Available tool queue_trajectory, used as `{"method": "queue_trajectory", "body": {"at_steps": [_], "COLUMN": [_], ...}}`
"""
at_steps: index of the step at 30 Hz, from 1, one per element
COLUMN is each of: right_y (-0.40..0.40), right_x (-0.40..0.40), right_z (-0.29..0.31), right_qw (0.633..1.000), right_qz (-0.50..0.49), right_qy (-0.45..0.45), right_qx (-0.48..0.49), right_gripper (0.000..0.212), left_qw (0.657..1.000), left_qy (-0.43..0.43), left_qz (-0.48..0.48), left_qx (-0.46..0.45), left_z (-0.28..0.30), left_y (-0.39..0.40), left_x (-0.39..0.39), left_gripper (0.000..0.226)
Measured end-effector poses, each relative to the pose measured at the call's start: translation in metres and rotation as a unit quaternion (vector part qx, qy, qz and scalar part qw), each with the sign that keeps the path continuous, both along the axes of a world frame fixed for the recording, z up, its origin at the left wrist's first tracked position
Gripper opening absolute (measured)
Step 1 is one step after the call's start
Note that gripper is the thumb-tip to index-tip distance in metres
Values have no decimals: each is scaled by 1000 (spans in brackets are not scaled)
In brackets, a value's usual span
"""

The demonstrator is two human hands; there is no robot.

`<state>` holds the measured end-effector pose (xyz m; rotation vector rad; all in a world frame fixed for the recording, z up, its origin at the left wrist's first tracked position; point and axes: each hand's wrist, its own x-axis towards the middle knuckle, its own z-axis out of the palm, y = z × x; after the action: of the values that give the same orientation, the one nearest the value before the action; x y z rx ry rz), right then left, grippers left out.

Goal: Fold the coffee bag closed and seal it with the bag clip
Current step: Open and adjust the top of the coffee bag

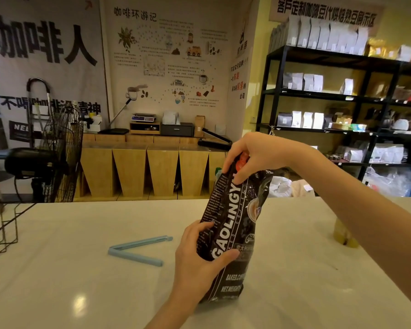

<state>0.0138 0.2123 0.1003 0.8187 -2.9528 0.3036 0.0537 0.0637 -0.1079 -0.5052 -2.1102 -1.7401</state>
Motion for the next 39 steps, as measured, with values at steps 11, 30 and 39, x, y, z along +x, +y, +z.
{"method": "queue_trajectory", "body": {"at_steps": [11, 30, 39], "right_y": [13, 59, 43], "right_x": [-3, -11, -6], "right_z": [-4, -30, -22], "right_qw": [999, 986, 986], "right_qz": [-15, -35, 0], "right_qy": [20, -58, -21], "right_qx": [-22, -155, -166], "right_gripper": [6, 8, 13], "left_qw": [999, 993, 998], "left_qy": [-14, -37, -22], "left_qz": [-22, -93, -54], "left_qx": [37, 64, 2], "left_z": [4, 16, 23], "left_y": [3, -7, -10], "left_x": [2, 7, 7], "left_gripper": [47, 30, 14]}}
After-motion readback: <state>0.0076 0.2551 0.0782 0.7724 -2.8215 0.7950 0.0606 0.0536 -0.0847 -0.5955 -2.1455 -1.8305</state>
